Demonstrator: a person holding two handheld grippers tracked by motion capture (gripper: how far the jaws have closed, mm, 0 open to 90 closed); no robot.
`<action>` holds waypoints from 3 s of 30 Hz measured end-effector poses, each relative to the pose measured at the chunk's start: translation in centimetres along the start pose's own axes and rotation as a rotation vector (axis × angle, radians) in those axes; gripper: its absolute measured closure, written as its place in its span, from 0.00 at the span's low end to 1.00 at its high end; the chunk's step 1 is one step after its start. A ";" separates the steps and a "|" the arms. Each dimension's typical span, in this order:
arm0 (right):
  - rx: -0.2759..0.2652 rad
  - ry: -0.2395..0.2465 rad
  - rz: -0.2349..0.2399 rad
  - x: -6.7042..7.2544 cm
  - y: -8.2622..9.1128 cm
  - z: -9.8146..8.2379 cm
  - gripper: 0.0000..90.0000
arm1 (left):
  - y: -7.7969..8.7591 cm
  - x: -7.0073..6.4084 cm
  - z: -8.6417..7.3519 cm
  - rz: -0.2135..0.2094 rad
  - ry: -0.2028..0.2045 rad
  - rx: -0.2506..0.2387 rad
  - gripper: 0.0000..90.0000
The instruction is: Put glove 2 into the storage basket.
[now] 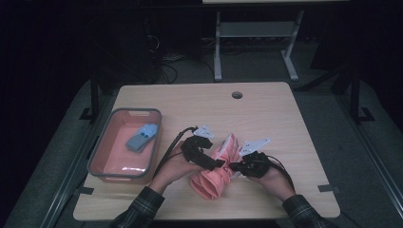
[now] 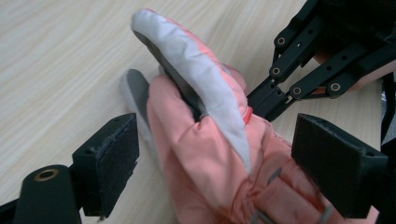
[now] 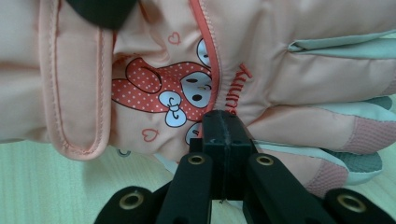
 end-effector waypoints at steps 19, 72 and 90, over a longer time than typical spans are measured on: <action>0.017 0.029 -0.031 0.3 -0.4 -0.2 1.00 | -4.0 1.2 -3.2 -0.162 0.181 0.081 0.14; -0.132 -0.251 -0.232 -9.4 4.7 -4.3 0.29 | -2.4 0.3 -2.3 -0.258 0.179 0.042 0.66; -0.114 -0.196 -0.290 -9.9 3.3 -5.0 0.15 | -1.1 -0.5 -1.3 -0.254 0.135 0.031 0.67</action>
Point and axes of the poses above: each handheld gripper's, and its own axes: y roughly backward along the jaws, z roughly out of its top, x roughly to its left, the point moved 6 cm from there along -y, roughly forward along the jaws, and after that the axes turned 10 degrees about -y, right-handed, at the moved point
